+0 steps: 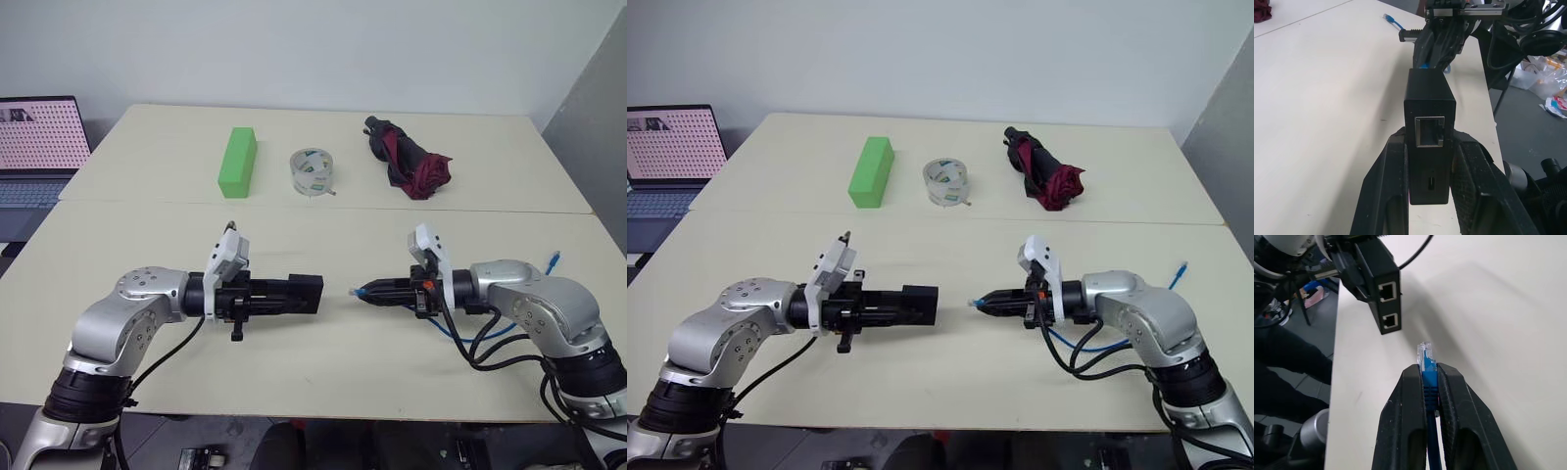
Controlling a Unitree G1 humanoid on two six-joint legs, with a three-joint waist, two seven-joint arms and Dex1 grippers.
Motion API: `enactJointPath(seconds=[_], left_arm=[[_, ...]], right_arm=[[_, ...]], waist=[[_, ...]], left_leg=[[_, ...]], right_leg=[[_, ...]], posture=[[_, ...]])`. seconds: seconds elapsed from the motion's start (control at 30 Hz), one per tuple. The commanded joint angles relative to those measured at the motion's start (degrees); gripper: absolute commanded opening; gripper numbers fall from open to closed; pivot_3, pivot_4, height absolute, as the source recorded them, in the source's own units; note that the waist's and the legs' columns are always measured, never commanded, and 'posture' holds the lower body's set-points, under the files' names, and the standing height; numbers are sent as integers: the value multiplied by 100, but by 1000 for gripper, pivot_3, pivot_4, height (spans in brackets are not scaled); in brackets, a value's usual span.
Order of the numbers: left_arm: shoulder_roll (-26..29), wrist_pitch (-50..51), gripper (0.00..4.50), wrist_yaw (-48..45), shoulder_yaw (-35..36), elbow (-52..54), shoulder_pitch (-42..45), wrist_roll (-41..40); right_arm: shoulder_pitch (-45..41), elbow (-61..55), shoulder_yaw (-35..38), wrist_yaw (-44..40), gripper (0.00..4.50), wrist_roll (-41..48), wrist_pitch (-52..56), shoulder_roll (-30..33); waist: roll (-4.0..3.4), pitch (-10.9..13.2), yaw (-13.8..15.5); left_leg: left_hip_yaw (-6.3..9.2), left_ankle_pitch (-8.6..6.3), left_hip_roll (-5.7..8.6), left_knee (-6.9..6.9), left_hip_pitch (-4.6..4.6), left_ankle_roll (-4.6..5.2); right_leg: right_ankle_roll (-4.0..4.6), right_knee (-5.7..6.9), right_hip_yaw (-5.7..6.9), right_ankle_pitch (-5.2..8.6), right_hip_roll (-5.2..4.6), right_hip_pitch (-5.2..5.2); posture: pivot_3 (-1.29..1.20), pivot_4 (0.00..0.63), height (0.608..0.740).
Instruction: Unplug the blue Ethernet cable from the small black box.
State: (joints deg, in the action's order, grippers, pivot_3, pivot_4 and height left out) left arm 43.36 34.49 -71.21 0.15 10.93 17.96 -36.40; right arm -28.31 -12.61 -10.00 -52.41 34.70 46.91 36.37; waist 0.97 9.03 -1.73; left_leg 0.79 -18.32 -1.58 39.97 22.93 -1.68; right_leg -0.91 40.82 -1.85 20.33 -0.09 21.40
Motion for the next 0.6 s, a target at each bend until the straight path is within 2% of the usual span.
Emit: enactJointPath(seconds=[0.03,0.1,0.2,0.27,0.37,0.6], left_arm=[[-38,-139,777,196,189,12,15,40],[-63,-179,777,279,157,-17,22,106],[-120,-221,777,383,100,-32,17,192],[-170,-296,777,520,32,-72,51,342],[-272,-360,777,761,35,-166,116,516],[-667,-863,776,1586,176,-563,260,1073]], right_arm=[[-411,1248,114,877,57,-1263,-1264,-162],[-635,2009,6,1412,57,-2001,-1963,-207],[-914,2986,95,1989,57,-2550,-2550,-395],[-969,3342,146,2091,781,-2706,-2728,-492],[-927,3374,180,1978,1536,-2789,-2844,-522],[-731,2724,485,1490,2977,-2483,-2364,-324]], waist=[[0,0,-4],[-2,1,-1],[-2,1,-9],[-2,1,-15],[-3,2,-14],[-4,2,0]], left_leg=[[-2,0,1,0,0,0],[-5,2,2,0,-1,-3],[-13,12,0,-1,3,-20],[-24,12,-2,-5,3,-21],[-27,12,-3,-5,3,-21],[-34,12,-3,-3,3,-21]], right_leg=[[0,0,-2,0,0,1],[0,2,-5,0,0,2],[0,2,-7,0,0,9],[0,3,-15,0,0,15],[0,4,-18,0,0,16],[0,5,-25,0,-1,18]], posture=[[0,150,740],[0,150,740],[0,150,740],[0,150,740],[0,150,740],[0,150,740]])
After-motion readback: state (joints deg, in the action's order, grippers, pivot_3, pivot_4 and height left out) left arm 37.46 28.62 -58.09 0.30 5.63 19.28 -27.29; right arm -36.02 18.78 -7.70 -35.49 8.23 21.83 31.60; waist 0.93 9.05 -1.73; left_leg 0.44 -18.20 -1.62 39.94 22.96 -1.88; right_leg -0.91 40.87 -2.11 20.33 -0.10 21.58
